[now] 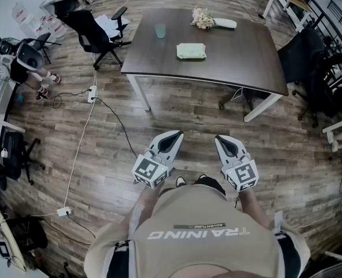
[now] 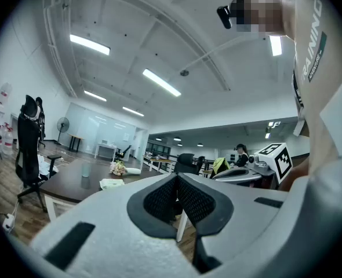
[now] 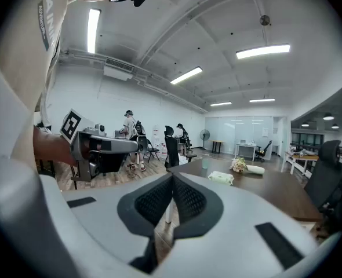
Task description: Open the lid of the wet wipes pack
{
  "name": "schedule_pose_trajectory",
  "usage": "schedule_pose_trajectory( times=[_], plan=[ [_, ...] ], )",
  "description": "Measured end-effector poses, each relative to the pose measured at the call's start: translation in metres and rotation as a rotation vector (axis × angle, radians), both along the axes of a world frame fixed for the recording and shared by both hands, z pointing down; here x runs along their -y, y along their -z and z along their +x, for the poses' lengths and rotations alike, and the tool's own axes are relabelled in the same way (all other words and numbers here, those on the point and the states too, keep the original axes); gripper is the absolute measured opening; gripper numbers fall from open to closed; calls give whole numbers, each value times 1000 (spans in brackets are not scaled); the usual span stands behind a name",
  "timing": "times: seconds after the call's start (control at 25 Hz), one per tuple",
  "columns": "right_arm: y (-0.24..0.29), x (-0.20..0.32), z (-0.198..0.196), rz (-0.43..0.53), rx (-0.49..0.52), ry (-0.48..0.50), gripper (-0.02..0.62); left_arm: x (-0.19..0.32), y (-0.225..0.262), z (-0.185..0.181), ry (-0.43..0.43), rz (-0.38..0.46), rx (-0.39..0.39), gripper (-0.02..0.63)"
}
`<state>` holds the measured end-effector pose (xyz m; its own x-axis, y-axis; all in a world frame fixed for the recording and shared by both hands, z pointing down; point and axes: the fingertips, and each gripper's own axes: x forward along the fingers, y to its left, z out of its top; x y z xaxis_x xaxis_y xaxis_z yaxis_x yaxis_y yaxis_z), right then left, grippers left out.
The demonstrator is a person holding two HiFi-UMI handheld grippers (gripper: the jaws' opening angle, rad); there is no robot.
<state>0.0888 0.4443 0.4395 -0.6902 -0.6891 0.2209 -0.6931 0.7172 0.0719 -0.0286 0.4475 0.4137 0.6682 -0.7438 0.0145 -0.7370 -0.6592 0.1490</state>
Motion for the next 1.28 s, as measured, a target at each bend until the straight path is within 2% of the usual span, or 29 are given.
schedule_pose_trajectory(
  times=[0.24,0.56,0.76,1.0,1.16,1.28],
  plan=[
    [3,-2,-12,17,-7,9,14,-1,5,-9,36,25,1,9],
    [9,13,7,16,10,-48,14,14,-5,12,-14,-9,-20,9],
    [-12,29,17,-44,7,-37,14,33,-16,24,-4,-29,-9,9],
    [-26,82,-1,-32,-8,44,14,87,-21,14,47,-63,28,9],
    [-21,134,-6,14,7,86,15,132,-14,18,40,-59,70,9],
    [-22,171,0,-1,50,83,15,170,0,28,37,-55,50,9]
  ],
)
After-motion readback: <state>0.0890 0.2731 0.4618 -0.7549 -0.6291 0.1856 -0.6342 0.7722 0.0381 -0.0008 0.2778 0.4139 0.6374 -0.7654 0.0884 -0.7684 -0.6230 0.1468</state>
